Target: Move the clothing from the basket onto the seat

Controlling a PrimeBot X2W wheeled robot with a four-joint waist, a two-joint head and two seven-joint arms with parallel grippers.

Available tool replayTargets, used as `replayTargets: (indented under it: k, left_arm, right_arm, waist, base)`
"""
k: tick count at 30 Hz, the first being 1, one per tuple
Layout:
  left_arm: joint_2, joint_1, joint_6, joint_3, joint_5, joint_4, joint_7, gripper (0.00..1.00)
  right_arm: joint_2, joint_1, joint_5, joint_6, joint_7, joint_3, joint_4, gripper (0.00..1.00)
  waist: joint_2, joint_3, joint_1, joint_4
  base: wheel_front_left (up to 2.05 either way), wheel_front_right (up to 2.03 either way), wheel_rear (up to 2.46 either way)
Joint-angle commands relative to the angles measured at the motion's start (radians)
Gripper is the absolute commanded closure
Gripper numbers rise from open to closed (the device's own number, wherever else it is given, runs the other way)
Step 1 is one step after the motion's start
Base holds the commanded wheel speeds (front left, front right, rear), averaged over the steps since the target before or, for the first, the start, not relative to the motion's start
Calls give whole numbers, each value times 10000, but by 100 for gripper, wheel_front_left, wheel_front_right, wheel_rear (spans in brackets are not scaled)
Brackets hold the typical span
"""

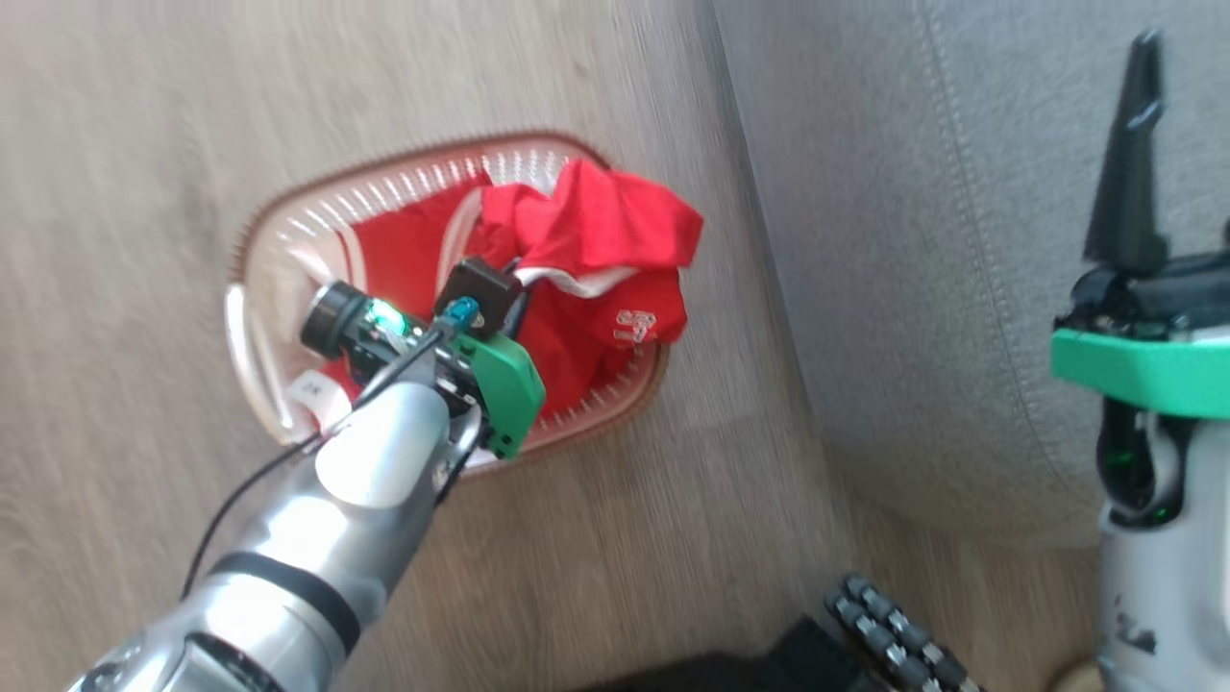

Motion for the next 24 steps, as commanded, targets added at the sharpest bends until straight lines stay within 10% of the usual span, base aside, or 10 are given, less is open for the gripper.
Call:
replayTargets:
  k: [1, 24]
  left_arm:
    - [100, 316, 96, 35, -222, -384, -198, 100]
    - [101, 1159, 209, -295, -3280, -2568, -644, 100]
  right_arm:
    - [-37, 461, -115, -4, -49, 202, -141, 0]
    - [-37, 3365, -429, -4, -49, 552, 2000, 0]
  waist:
    - [0, -995, -1, 451]
    - [0, -6982, -1, 2192]
  base:
    - [0, 0, 0]
    - [0, 0, 0]
